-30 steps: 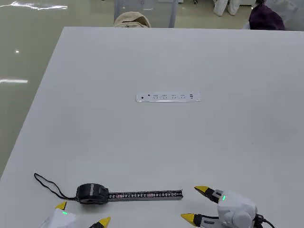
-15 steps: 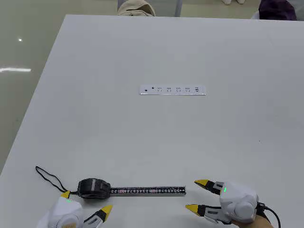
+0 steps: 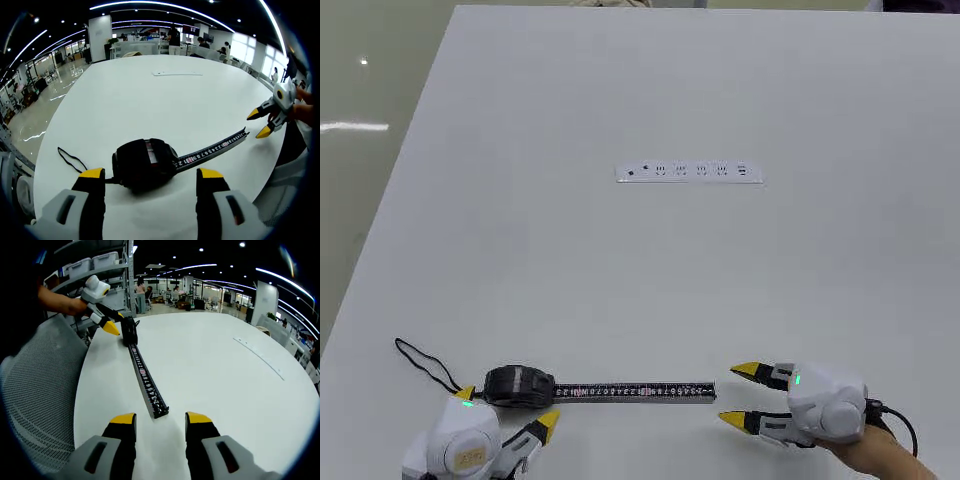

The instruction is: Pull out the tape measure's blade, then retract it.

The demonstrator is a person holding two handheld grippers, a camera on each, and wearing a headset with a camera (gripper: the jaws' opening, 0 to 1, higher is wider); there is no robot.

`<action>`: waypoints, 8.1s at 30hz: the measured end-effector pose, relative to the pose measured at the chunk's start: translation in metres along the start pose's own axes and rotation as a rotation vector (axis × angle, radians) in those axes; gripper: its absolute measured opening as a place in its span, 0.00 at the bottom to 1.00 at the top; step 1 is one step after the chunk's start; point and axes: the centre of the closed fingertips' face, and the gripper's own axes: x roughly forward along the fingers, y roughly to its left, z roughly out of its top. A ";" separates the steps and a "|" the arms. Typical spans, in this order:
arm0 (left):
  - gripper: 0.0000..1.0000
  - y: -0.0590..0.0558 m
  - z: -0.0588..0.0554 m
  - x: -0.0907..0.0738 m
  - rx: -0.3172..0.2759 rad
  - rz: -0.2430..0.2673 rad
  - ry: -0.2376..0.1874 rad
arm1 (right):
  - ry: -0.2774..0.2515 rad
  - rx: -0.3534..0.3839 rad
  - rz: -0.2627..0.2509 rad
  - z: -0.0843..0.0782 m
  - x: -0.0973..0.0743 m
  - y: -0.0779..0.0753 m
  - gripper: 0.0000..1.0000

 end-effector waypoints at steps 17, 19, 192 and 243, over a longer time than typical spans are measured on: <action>0.69 0.005 0.002 0.013 -0.089 0.044 -0.001 | 0.008 -0.065 0.081 0.000 0.008 -0.004 0.33; 0.69 0.006 0.002 0.015 -0.103 0.053 -0.006 | 0.010 -0.070 0.085 -0.001 0.009 -0.006 0.32; 0.62 0.015 0.000 0.033 -0.303 0.263 -0.033 | 0.027 -0.175 0.185 0.001 0.027 0.003 0.12; 0.61 0.015 0.003 0.031 -0.341 0.211 -0.026 | 0.003 -0.189 0.192 0.016 0.038 0.005 0.12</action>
